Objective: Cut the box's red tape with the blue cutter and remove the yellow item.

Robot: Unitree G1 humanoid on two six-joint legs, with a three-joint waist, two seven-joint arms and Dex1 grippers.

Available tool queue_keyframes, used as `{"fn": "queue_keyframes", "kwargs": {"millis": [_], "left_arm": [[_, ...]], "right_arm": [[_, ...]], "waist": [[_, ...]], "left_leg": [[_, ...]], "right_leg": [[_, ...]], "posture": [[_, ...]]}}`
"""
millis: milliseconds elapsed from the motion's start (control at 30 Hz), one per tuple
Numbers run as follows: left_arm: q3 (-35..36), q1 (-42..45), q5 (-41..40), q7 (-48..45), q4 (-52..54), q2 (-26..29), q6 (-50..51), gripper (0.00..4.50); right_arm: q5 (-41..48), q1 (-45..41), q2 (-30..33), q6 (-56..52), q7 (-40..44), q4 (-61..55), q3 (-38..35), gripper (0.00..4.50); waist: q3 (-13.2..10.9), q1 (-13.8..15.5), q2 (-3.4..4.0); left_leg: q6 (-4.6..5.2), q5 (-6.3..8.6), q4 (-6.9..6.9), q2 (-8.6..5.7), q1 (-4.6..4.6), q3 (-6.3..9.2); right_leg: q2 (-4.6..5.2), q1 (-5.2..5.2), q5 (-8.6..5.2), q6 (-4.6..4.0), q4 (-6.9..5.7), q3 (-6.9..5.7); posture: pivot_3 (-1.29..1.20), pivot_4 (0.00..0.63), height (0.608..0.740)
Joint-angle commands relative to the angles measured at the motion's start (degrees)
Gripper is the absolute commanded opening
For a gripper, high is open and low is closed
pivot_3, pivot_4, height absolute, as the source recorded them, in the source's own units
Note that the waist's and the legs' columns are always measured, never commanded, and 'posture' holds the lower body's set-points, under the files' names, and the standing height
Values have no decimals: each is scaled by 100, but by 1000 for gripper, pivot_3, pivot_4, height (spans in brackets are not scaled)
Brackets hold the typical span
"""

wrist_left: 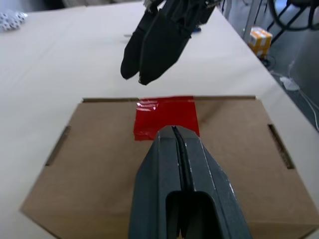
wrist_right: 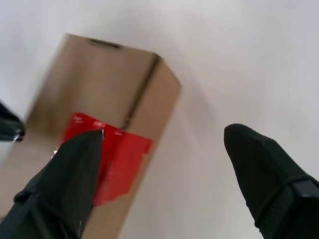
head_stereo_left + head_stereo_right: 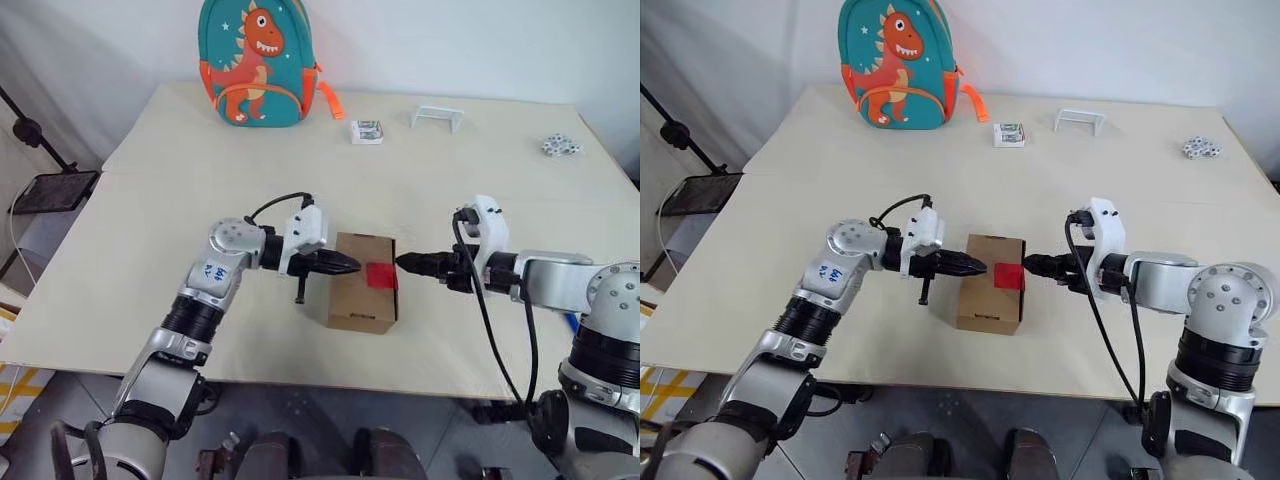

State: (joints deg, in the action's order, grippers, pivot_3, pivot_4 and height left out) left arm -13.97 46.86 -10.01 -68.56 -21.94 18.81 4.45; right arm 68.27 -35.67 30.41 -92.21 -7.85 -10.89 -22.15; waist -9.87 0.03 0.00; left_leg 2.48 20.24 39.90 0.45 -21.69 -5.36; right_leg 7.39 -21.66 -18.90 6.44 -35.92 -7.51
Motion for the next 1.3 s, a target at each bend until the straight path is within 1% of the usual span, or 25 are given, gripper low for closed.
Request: {"fn": "queue_keyframes", "kwargs": {"millis": [33,200,400,567,767,1067,1300], "left_arm": [[-33,95,87,32,41,-40,-153,0],[-82,14,157,8,69,-31,-148,0],[-118,-76,225,26,116,-14,-87,0],[-151,-123,268,17,157,-16,-83,0],[-160,-127,295,26,187,-21,-44,0],[-176,-186,324,26,213,-14,4,0],[-253,-254,386,14,203,-31,-21,0]], "right_arm": [[628,2,174,-29,-450,-1,30,4038],[1210,46,296,-29,-900,128,139,4038],[1889,141,258,150,-1402,155,356,4038],[2412,208,568,541,-1760,276,636,4038],[3005,423,1009,1077,-2060,268,1135,4038],[3481,596,1665,1692,-2213,280,1675,4038],[3737,472,1955,2034,-2393,230,2120,4038]], "waist": [[0,-9,0],[0,-11,0],[0,-12,0],[0,-11,0],[0,-10,0],[0,3,0],[0,12,0]], "left_leg": [[0,0,0,0,-1,0],[1,-1,0,3,0,0],[2,-1,0,4,-2,2],[4,0,0,4,-2,3],[7,2,2,4,-6,9],[9,1,9,8,-26,17],[9,1,11,8,-31,25]], "right_leg": [[0,0,0,0,1,0],[2,0,0,0,2,3],[7,0,0,0,2,10],[10,1,0,0,4,13],[14,4,0,0,10,14],[16,4,0,0,28,7],[18,5,0,0,31,0]], "posture": [[0,150,740],[0,150,740],[0,150,740],[0,150,740],[0,150,740],[0,150,740],[0,150,740]]}}
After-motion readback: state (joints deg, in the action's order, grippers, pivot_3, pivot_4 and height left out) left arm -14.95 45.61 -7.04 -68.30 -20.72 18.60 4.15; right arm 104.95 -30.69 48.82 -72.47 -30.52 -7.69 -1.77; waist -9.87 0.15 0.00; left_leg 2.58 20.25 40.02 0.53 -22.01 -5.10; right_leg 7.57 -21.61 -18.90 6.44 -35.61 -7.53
